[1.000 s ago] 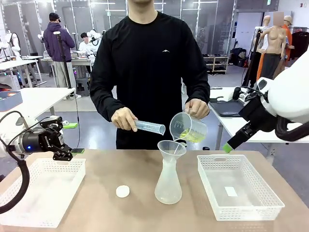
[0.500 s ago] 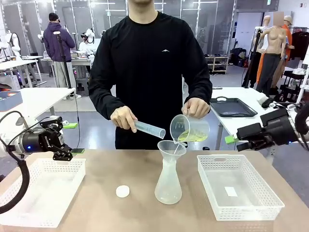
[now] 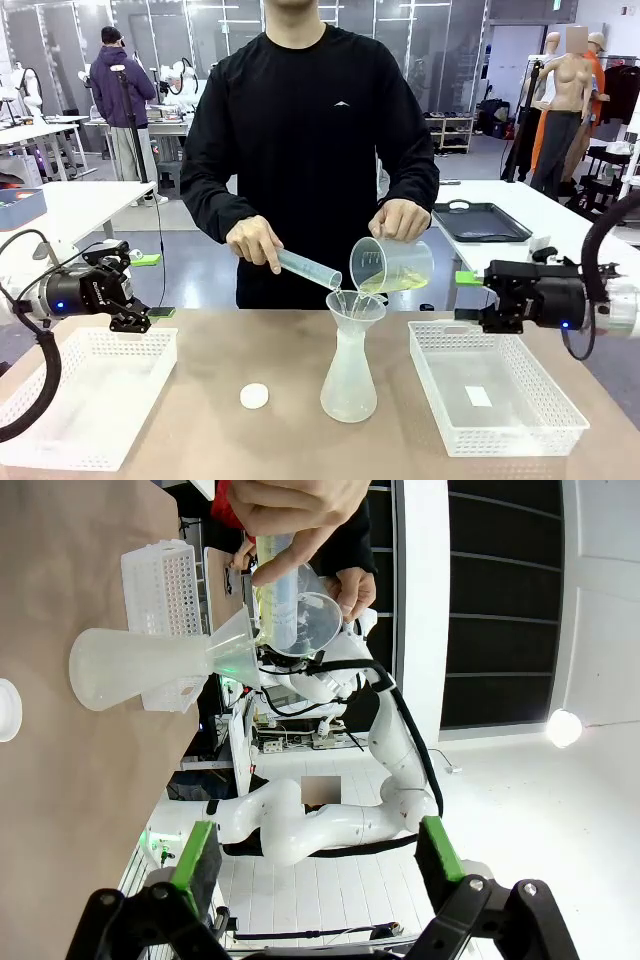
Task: Prepare the solutions needed for the experiment.
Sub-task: Once the solution is in the Big flask , pick up the Plastic Funnel and place it back into the right Organizing basket.
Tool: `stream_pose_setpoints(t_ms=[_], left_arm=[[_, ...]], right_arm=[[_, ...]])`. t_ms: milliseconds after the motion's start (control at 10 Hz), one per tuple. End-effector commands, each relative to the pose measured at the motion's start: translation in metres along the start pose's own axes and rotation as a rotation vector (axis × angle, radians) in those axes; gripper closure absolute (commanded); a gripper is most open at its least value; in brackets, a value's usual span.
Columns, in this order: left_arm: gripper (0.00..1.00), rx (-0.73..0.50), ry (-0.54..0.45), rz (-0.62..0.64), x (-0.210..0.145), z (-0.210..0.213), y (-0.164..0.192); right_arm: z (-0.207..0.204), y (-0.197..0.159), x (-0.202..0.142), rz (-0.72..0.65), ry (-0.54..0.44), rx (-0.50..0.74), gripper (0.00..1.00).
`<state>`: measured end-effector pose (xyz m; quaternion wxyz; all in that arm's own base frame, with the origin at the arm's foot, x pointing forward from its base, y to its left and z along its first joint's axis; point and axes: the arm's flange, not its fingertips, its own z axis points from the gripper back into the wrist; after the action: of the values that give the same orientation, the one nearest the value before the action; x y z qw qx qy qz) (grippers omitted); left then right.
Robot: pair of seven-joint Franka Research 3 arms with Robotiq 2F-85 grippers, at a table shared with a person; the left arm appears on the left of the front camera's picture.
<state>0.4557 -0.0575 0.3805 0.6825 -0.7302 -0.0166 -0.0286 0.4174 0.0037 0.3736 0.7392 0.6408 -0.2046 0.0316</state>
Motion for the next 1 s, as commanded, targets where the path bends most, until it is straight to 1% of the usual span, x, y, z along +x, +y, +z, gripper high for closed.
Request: stream_pose_setpoints(t_ms=[0, 100, 200, 500, 900], left_arm=[[0.00, -0.003, 0.006, -0.003, 0.000, 0.001, -0.002], [0.00, -0.003, 0.006, -0.003, 0.000, 0.001, -0.002], [0.00, -0.003, 0.006, -0.003, 0.000, 0.001, -0.002], [0.00, -0.003, 0.006, -0.003, 0.000, 0.001, -0.002], [0.00, -0.003, 0.006, -0.003, 0.000, 0.001, -0.002]], right_arm=[[0.004, -0.003, 0.019, -0.061, 0.142, -0.026, 0.00], [0.007, -0.005, 0.021, -0.093, 0.177, 0.006, 0.00], [0.009, -0.007, 0.024, -0.130, 0.195, 0.069, 0.00], [0.013, -0.014, 0.030, -0.181, 0.203, 0.086, 0.00], [0.011, -0.022, 0.026, -0.192, 0.168, 0.077, 0.00]])
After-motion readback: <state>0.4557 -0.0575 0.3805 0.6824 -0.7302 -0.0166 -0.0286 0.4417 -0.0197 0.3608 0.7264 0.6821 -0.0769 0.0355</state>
